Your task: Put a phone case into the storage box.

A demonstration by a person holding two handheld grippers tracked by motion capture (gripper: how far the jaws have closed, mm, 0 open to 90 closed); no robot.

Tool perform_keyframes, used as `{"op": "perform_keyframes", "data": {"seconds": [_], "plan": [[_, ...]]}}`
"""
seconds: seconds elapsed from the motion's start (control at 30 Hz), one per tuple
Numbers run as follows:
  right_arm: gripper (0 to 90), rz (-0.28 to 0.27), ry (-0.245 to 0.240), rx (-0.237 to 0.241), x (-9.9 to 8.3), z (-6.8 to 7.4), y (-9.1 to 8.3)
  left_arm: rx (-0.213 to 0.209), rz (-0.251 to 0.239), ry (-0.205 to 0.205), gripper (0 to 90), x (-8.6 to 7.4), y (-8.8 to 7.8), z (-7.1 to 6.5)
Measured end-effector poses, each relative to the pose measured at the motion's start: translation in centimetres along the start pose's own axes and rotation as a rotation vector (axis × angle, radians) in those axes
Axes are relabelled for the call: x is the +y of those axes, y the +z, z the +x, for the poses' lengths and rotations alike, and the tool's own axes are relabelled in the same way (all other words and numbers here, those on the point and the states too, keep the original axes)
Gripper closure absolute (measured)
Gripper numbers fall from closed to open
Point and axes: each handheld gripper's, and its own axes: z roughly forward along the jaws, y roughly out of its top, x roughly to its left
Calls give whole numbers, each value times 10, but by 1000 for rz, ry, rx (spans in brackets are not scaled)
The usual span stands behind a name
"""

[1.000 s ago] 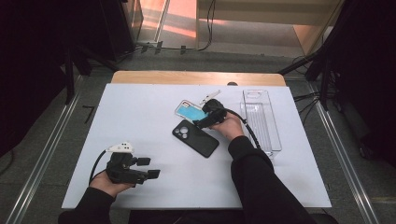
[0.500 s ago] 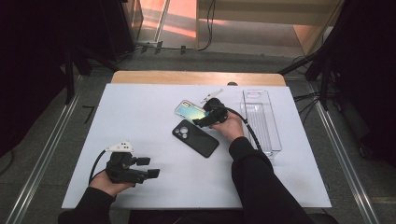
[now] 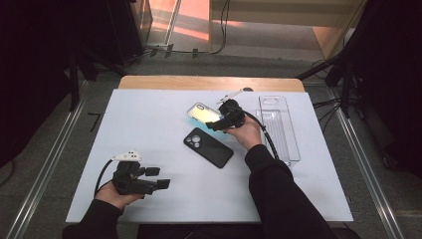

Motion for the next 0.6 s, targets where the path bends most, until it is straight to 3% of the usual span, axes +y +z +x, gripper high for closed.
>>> {"op": "perform_keyframes", "data": {"seconds": [0.6], "plan": [[147,-24,42,72,0,28,-44,19,6,-34,264,4,0,0]]}}
